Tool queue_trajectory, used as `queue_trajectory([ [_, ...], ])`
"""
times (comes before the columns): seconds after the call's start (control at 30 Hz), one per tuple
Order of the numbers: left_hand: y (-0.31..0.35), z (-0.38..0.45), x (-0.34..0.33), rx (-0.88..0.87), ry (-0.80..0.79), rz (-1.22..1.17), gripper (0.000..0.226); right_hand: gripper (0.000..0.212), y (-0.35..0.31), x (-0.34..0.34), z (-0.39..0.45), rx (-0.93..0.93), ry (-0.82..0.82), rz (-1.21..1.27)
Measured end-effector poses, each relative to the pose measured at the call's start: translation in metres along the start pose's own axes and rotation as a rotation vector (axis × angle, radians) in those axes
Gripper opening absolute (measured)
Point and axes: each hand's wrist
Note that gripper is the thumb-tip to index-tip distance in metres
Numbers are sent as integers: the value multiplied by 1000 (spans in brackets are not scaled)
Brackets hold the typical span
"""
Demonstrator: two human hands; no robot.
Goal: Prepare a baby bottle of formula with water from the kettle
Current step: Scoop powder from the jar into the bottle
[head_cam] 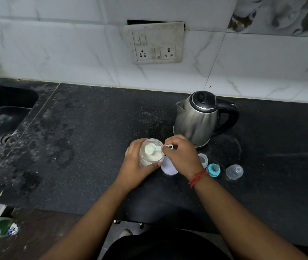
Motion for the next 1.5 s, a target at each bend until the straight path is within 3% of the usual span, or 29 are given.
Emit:
queue_trajectory([
  [0.27,-19,3,17,142,105,-84,71,12,-9,-11,1,-151,13,213],
  [0.5,-39,3,25,207,92,-122,67,5,-13,-20,-2,-275,-23,342],
  [0.63,-45,2,30,234,48,-145,79,6,-14,-20,-5,-285,-34,397],
  [0.73,-40,0,31,254,63,-106,95,19,-14,-14,-7,-297,-41,451],
  [0.8,-28,-1,35,198,140,-63,93,18,-12,-6,-8,-306,-40,510],
  [0.87,-12,1,36,41,200,-31,79,8,-8,5,-9,-326,-13,617],
  [0.93,8,6,31,-106,202,5,69,12,-4,20,-9,-335,30,712],
  [1.1,37,19,-11,-256,56,6,67,14,11,61,-13,-351,151,792],
  [1.37,24,26,-96,-99,-321,13,78,18,53,115,-23,-382,295,799],
  [1.5,13,30,-127,22,-419,58,76,19,70,129,-30,-406,314,777],
])
Point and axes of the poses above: each hand's wrist, its own z-axis towards the middle knuckle, its own x-axis out of the back of the hand, y = z × x, and after that the axes turned 5 degrees about -z, right-handed
